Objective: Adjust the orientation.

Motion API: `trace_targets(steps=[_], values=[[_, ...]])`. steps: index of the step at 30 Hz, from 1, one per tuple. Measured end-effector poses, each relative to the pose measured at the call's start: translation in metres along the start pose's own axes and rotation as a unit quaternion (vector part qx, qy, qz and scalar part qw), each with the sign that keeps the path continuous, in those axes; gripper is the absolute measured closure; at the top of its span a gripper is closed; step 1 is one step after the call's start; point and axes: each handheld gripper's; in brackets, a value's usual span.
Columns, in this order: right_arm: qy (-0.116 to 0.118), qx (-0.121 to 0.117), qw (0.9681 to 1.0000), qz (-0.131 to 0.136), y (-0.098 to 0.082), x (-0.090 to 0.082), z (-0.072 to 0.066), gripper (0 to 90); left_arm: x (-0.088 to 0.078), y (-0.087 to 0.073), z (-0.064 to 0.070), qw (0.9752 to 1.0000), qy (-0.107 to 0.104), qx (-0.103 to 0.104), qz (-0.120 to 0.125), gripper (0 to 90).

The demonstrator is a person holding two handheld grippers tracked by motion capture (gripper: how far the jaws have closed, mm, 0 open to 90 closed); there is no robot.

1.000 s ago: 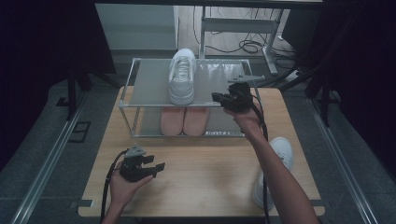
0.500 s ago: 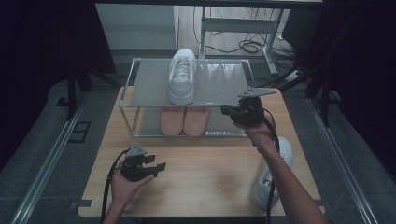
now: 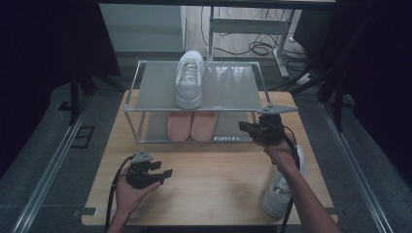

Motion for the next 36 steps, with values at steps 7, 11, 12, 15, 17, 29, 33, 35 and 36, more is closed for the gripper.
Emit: trace_targets(steps=[7,11,12,15,17,29,33,35,36], values=[[-0.007,0.007,0.9999,-0.002,-0.021,-0.011,-0.002,89.6,0.001,0.000,-0.002,1.0000,-0.001,0.000,-0.001,41.1],[-0.012,0.002,0.9999,-0.003,-0.030,-0.019,-0.007,89.5,0.001,0.002,-0.002,1.0000,0.003,0.001,0.000,41.1],[-0.015,0.000,0.9999,-0.001,-0.033,-0.021,-0.009,89.5,0.001,0.002,-0.002,1.0000,0.003,0.002,-0.001,41.1],[-0.014,0.000,0.9999,0.001,-0.039,-0.028,-0.013,89.5,0.003,0.003,-0.002,1.0000,0.003,0.002,-0.001,41.1],[-0.011,0.000,0.9999,0.005,-0.043,-0.033,-0.016,89.6,0.003,0.003,-0.002,1.0000,0.003,0.003,-0.004,41.1],[-0.012,-0.032,0.9993,-0.017,-0.079,-0.061,-0.045,89.5,0.005,0.004,-0.002,1.0000,0.002,0.006,-0.007,41.0],[0.004,-0.020,0.9994,-0.027,-0.094,-0.065,-0.047,89.5,0.005,0.004,-0.001,1.0000,0.002,0.006,-0.007,41.1],[0.001,-0.015,0.9994,-0.032,-0.101,-0.067,-0.047,89.5,0.006,0.004,-0.001,1.0000,0.001,0.006,-0.007,41.1],[0.001,-0.013,0.9993,-0.036,-0.105,-0.069,-0.048,89.5,0.007,0.003,-0.001,0.9999,0.001,0.006,-0.008,41.1]])
Point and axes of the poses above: each handheld gripper's, and its own axes: x roughly forward along the jaws, y roughly out of its top, z roughly to its right, and after that the axes turned 1 degree about z, right-handed
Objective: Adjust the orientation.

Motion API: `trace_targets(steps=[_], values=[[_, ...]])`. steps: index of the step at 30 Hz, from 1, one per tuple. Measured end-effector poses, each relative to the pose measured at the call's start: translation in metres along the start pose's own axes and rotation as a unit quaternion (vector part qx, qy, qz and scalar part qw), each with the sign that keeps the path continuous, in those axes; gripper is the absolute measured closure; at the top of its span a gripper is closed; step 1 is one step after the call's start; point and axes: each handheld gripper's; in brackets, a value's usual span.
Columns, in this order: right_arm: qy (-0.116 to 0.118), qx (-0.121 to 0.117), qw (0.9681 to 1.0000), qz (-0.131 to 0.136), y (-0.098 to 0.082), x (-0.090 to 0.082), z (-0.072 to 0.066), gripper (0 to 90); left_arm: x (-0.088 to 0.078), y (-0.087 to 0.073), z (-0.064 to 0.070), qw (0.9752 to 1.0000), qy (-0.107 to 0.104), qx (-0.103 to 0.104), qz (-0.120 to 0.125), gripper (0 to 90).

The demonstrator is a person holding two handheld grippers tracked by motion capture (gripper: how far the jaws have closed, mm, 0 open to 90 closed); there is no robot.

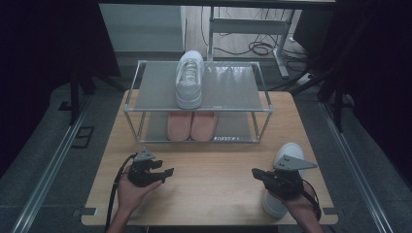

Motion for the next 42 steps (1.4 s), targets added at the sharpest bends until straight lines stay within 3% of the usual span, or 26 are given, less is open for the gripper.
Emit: trace_targets(steps=[5,15,21,29,35,42], values=[[-0.018,-0.005,0.9998,-0.001,-0.013,-0.007,-0.008,89.6,0.001,0.000,-0.001,1.0000,0.000,-0.001,-0.002,41.1],[-0.047,-0.015,0.9973,-0.054,-0.038,-0.014,-0.018,89.6,0.001,0.000,-0.001,1.0000,-0.002,-0.002,-0.001,41.1],[-0.075,-0.012,0.9938,-0.081,-0.050,-0.017,-0.012,89.6,0.003,-0.001,-0.001,1.0000,-0.002,-0.002,-0.004,41.1],[-0.071,-0.010,0.9937,-0.085,-0.053,-0.019,-0.009,89.7,0.003,-0.001,-0.001,1.0000,-0.003,-0.001,-0.005,41.1],[-0.068,0.011,0.9941,-0.085,-0.062,-0.034,0.001,89.7,0.005,-0.001,-0.002,1.0000,-0.003,-0.002,-0.007,41.1],[-0.085,0.027,0.9926,-0.082,-0.075,-0.047,0.015,89.7,0.007,-0.002,-0.002,0.9999,-0.003,-0.003,-0.011,41.1]])
Point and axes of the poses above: each handheld gripper's, and its own axes: x roughly forward along the jaws, y roughly out of its top, z roughly to its right, and after that the axes turned 1 degree about z, right-handed
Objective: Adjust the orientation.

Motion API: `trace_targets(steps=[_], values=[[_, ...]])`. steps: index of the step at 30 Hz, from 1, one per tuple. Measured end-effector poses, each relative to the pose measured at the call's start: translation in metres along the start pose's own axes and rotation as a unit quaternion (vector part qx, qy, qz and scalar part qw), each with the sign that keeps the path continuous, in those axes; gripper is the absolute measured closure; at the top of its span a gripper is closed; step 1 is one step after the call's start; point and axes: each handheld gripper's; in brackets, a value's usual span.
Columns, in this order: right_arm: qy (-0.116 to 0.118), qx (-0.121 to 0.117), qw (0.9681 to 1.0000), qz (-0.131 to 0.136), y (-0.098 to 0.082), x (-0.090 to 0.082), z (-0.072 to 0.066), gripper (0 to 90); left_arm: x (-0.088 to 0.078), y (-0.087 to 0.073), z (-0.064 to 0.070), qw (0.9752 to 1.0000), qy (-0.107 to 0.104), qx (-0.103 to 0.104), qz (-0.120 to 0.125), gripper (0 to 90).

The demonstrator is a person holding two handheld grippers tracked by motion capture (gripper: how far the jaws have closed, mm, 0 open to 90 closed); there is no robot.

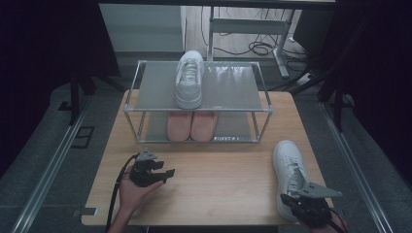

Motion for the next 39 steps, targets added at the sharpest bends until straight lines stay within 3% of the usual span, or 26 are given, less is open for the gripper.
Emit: trace_targets(steps=[6,9,16,26,32,39], values=[[-0.022,0.014,0.9996,0.013,-0.010,-0.008,0.014,89.7,0.001,0.000,0.000,1.0000,0.000,0.000,-0.002,41.1],[-0.015,0.030,0.9992,0.023,-0.015,-0.012,0.022,89.7,0.001,0.000,-0.001,1.0000,0.001,0.002,-0.002,41.2],[-0.035,0.018,0.9991,0.018,-0.021,-0.018,0.025,89.7,0.002,-0.001,0.000,1.0000,0.001,-0.001,-0.005,41.2],[-0.045,0.030,0.9983,0.021,-0.028,-0.026,0.036,89.7,0.001,0.000,-0.001,1.0000,0.003,-0.002,-0.006,41.2],[-0.018,0.019,0.9992,0.032,-0.016,-0.024,0.034,89.6,0.002,0.000,0.000,1.0000,0.002,-0.004,-0.007,41.2],[-0.011,0.025,0.9978,0.060,0.012,-0.028,0.050,88.9,0.000,0.000,-0.001,1.0000,0.003,-0.005,-0.003,41.2]])
Point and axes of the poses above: each handheld gripper's, and its own axes: x roughly forward along the jaws, y roughly out of its top, z roughly to its right, and after that the axes turned 1 degree about z, right-handed
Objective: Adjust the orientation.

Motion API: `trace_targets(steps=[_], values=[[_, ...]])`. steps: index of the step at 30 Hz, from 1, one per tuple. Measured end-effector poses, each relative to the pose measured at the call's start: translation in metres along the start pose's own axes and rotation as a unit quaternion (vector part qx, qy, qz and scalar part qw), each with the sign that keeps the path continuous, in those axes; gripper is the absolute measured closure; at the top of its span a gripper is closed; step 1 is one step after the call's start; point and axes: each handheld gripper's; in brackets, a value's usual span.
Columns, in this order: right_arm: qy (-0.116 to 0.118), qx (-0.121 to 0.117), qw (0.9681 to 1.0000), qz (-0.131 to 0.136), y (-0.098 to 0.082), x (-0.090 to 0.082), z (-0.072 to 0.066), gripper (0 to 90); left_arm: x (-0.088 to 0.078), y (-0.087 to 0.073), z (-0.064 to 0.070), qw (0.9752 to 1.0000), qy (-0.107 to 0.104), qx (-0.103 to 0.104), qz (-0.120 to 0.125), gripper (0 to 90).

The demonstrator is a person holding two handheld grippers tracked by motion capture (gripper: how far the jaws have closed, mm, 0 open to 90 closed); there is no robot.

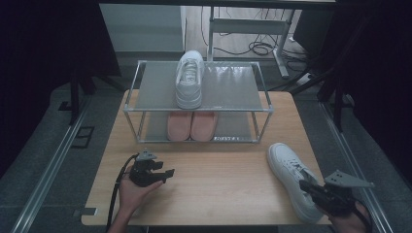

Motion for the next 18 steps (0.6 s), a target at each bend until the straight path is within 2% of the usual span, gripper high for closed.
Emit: trace_targets(steps=[7,13,18], values=[[-0.004,0.013,0.9999,0.003,0.016,0.005,0.022,88.2,0.001,0.000,0.001,1.0000,0.000,0.001,-0.002,41.1],[-0.010,0.033,0.9994,0.003,0.013,0.006,0.038,87.8,0.000,-0.001,0.000,1.0000,0.001,0.000,-0.001,41.0],[-0.009,0.043,0.9990,-0.005,0.009,0.006,0.048,79.4,0.001,0.000,0.001,1.0000,-0.003,0.002,-0.001,40.9]])
Point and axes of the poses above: each handheld gripper's, and its own axes: x roughly forward along the jaws, y roughly out of its top, z roughly to its right, and after that the axes turned 1 degree about z, right-handed
